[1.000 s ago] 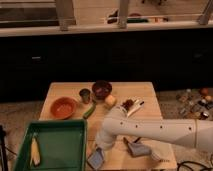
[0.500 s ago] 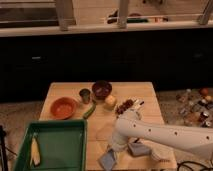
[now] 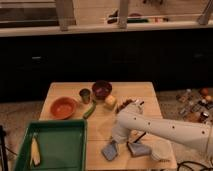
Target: Wipe table surface with sponge
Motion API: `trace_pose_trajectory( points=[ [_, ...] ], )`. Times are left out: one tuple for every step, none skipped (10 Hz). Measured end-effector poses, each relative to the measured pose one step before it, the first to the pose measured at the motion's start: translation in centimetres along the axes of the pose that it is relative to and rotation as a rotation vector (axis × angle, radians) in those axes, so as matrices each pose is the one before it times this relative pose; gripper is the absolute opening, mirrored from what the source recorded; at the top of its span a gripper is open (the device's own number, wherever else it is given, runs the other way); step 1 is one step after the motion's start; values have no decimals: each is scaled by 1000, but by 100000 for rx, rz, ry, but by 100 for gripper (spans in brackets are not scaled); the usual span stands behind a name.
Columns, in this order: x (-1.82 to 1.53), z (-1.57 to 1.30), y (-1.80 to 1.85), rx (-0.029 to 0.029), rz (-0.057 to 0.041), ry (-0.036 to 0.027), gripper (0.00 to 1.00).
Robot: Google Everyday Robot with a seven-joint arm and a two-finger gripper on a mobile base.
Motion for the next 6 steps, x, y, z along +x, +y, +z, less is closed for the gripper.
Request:
trace_pose_trajectory(
  points=[
    [-19,103,-824,365,-666,-181,0],
    [-235,188,-821,72,-1024,-472,0],
    [-989,322,-1236,574,-2406,-1148,0],
    [-901,354,-733,230,-2174,-1264,0],
    [-1303,483,-851,272,-3415,-1999,0],
    [-873,266,-335,120,-2692,-1213,0]
  ],
)
